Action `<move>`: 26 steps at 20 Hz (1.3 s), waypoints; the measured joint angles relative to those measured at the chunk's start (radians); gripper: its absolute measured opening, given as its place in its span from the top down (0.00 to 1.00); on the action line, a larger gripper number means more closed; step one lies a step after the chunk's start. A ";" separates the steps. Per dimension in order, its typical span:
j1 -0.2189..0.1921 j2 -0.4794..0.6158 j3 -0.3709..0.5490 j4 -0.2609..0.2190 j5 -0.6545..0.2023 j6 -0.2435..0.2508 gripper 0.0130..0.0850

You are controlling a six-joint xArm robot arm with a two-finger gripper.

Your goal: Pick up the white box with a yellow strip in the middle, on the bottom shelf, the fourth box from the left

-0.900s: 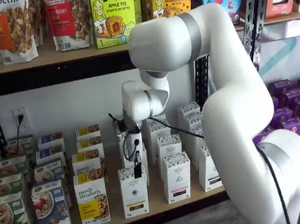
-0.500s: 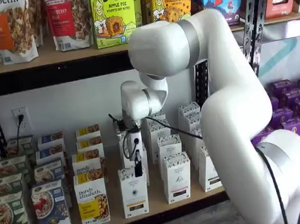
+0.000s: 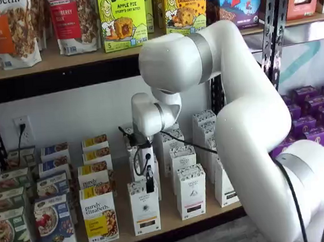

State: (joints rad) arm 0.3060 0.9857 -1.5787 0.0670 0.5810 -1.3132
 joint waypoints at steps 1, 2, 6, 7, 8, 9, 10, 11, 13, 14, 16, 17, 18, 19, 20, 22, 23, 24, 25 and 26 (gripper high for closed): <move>-0.001 0.006 -0.005 0.005 -0.006 -0.006 0.00; -0.003 0.013 -0.013 0.007 -0.009 -0.009 0.00; -0.009 0.045 -0.058 -0.014 0.008 0.003 0.00; -0.010 0.051 -0.066 -0.018 0.012 0.005 0.00; -0.011 0.057 -0.074 -0.024 0.015 0.010 0.00; -0.012 0.065 -0.083 -0.033 0.018 0.017 0.00; -0.012 0.071 -0.091 -0.042 0.021 0.023 0.00; -0.012 0.077 -0.098 -0.049 0.024 0.029 0.00; -0.012 0.092 -0.114 -0.064 0.029 0.041 0.00; -0.012 0.098 -0.120 -0.066 0.031 0.043 0.00; -0.011 0.111 -0.134 -0.071 0.036 0.048 0.00; -0.010 0.116 -0.141 -0.072 0.039 0.050 0.00; -0.010 0.122 -0.147 -0.074 0.043 0.052 0.00; -0.009 0.127 -0.153 -0.077 0.045 0.055 0.00; -0.008 0.130 -0.155 -0.081 0.044 0.060 0.00; -0.004 0.140 -0.164 -0.091 0.043 0.071 0.00; -0.003 0.145 -0.168 -0.094 0.043 0.075 0.00; -0.002 0.150 -0.173 -0.097 0.044 0.078 0.00; 0.000 0.157 -0.179 -0.099 0.045 0.082 0.00; 0.002 0.164 -0.186 -0.100 0.047 0.084 0.00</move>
State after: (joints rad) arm 0.3076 1.1497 -1.7649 -0.0325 0.6282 -1.2295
